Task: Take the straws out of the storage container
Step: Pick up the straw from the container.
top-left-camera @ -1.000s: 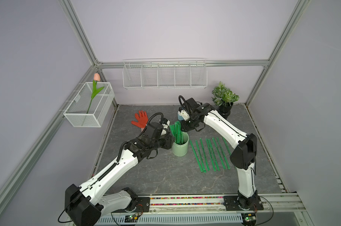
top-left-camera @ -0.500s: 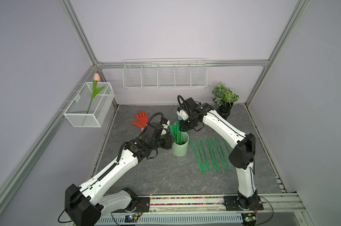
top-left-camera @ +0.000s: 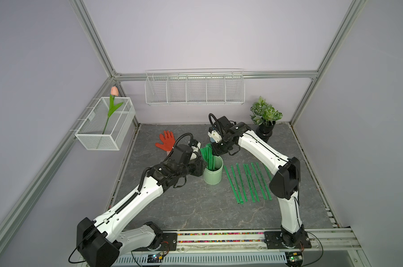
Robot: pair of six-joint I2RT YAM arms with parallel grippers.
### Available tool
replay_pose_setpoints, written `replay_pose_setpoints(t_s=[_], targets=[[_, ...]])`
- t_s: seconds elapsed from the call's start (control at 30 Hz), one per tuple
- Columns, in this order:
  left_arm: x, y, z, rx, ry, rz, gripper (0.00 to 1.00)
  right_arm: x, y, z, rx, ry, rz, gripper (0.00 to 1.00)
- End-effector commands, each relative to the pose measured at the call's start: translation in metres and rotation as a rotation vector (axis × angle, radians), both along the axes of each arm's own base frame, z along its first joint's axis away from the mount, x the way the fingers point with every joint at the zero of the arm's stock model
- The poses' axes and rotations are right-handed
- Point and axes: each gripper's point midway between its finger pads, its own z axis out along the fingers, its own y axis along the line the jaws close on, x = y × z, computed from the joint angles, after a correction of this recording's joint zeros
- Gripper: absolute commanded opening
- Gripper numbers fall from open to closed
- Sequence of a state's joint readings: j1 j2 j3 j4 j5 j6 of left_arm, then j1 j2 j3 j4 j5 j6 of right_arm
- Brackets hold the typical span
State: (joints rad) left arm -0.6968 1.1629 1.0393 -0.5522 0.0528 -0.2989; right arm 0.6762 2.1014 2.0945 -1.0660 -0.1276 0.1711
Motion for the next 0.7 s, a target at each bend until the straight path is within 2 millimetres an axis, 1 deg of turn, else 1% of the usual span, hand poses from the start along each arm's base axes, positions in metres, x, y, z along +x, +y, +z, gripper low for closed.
replay_pose_setpoints(t_s=[0.0, 0.2, 0.4, 0.67], targets=[[-0.001, 0.0, 0.005, -0.004, -0.012, -0.006, 0.55, -0.001, 0.006, 0.006, 0.02, -0.016, 0.019, 0.21], [-0.001, 0.0, 0.006, -0.008, -0.011, -0.006, 0.55, -0.003, 0.003, 0.016, 0.038, -0.044, 0.011, 0.17], [-0.002, -0.001, 0.006, -0.008, -0.011, -0.008, 0.55, -0.007, -0.003, 0.023, 0.038, -0.055, 0.002, 0.15], [-0.002, -0.001, 0.007, -0.013, -0.012, -0.01, 0.55, -0.012, -0.009, 0.041, 0.058, -0.086, -0.008, 0.13]])
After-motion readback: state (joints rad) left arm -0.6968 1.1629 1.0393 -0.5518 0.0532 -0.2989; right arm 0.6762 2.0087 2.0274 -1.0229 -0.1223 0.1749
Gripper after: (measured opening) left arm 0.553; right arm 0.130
